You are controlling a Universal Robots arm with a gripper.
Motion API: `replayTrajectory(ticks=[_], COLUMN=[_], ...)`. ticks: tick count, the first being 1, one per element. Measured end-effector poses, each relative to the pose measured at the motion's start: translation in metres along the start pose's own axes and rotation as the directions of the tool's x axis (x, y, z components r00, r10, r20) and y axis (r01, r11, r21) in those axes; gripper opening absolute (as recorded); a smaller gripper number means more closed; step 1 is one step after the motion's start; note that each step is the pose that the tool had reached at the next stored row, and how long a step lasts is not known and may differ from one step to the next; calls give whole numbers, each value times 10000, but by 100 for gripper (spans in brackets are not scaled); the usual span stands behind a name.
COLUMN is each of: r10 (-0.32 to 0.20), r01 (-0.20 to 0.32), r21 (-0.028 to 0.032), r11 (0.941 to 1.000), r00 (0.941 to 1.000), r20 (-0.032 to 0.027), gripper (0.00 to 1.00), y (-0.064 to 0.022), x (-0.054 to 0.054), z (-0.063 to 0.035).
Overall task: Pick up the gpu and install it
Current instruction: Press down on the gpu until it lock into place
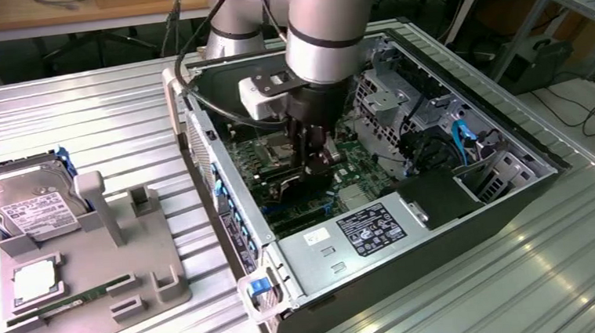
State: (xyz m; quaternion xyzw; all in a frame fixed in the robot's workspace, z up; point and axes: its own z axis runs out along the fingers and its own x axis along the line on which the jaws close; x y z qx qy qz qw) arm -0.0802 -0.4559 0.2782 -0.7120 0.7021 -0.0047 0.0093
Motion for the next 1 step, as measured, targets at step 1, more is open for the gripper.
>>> replayTrajectory(ticks=[1], r10=[0], r01=[0], r21=[15], r11=[10000], r00=[10000], r20=[-1], gripper=[11], y=[-1], x=[0], z=[-57])
